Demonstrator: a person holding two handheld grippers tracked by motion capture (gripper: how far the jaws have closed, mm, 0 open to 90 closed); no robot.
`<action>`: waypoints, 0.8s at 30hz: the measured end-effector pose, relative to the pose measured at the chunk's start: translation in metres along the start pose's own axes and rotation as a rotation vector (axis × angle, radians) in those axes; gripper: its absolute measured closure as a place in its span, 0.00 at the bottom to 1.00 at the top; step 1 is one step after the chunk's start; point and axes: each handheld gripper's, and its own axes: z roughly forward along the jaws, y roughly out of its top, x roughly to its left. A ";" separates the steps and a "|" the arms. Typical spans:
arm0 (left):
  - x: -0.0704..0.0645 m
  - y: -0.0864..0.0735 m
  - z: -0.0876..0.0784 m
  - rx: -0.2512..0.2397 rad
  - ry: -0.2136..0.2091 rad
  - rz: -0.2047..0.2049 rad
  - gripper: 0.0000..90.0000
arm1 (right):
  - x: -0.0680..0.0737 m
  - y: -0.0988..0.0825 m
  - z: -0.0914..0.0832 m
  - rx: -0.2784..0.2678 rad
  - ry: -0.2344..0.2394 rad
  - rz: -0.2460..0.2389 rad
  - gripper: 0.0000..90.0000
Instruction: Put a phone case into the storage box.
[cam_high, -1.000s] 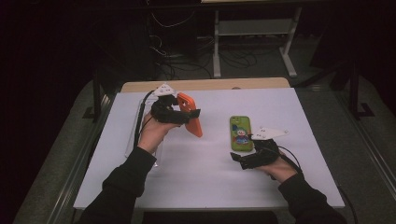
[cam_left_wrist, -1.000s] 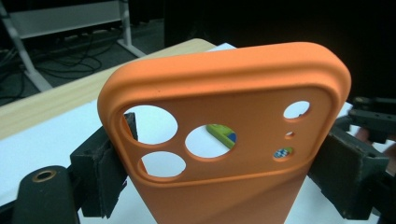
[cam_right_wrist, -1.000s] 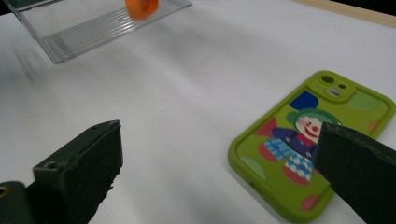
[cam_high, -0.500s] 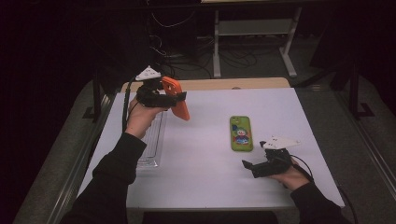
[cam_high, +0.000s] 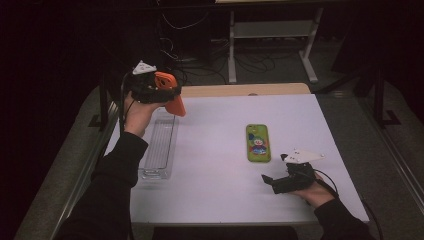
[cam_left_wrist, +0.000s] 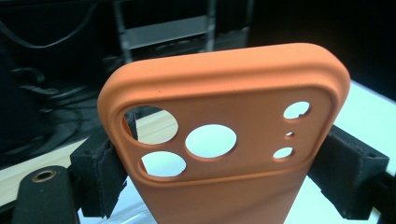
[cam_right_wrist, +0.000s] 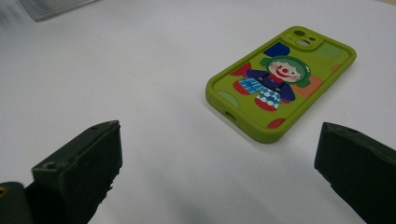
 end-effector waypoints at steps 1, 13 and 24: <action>0.003 0.000 0.001 0.004 0.018 -0.007 0.16 | 0.000 0.000 0.000 -0.001 0.001 -0.007 0.00; 0.027 -0.015 0.033 0.099 0.217 -0.003 0.16 | 0.000 0.001 0.001 -0.010 0.004 -0.023 0.00; 0.033 -0.032 0.057 0.112 0.321 -0.051 0.15 | 0.000 0.002 0.000 -0.019 0.006 -0.018 0.00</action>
